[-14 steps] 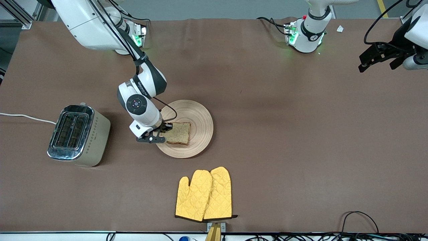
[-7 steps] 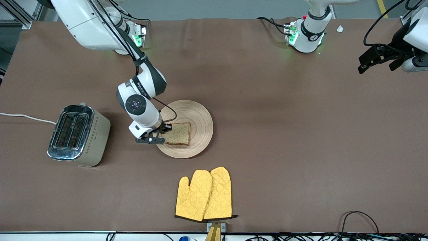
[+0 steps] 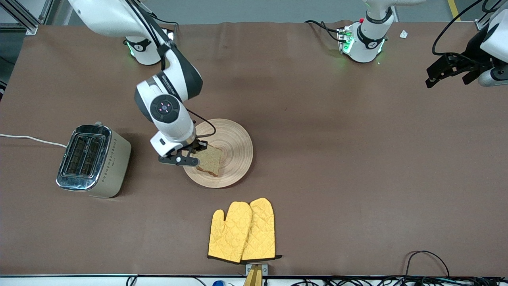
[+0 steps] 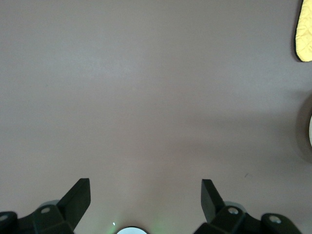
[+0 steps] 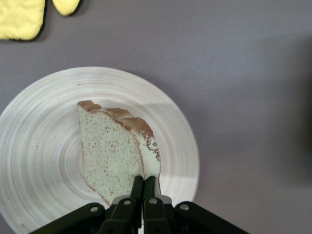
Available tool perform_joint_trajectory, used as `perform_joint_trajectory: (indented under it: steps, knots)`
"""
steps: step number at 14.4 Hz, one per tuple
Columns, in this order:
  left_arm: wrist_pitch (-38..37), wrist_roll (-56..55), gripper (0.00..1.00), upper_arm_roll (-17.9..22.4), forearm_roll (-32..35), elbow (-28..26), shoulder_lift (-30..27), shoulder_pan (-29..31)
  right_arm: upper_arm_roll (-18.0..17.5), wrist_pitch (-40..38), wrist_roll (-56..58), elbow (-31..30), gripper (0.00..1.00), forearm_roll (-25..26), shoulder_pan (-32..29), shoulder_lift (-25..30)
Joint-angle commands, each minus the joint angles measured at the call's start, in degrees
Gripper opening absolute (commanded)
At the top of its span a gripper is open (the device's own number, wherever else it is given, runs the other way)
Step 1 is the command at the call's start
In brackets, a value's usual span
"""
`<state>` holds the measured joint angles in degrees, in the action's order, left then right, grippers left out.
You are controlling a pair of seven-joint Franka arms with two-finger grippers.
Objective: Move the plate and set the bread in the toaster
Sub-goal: 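Lift the bread with the right gripper and carry it over the toaster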
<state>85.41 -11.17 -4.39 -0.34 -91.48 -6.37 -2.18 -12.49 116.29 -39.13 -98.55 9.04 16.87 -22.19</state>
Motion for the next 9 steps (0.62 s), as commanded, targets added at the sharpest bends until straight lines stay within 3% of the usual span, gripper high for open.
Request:
perform_joint_trajectory:
  steps: [1, 2, 5, 9]
  knots:
    - [-0.34, 0.54, 1.00, 0.08, -0.10, 1.92, 0.83, 0.15, 0.27, -8.50, 0.27, 0.54, 0.00, 1.07, -2.01, 7.76]
    - [-0.34, 0.54, 1.00, 0.08, -0.10, 1.92, 0.83, 0.07, 0.54, -12.97, 2.02, 2.64, 0.00, 1.94, -2.19, 8.47]
    - [-0.42, 0.54, 1.00, 0.08, -0.10, 1.92, 0.83, 0.07, 0.28, -25.11, 4.75, 8.54, 0.00, 13.95, -3.59, 8.30]
    - [-0.42, 0.54, 1.00, 0.08, -0.19, 2.01, 0.83, 0.07, 0.36, -31.64, 12.05, 9.52, 0.00, 26.79, -6.22, 8.30]
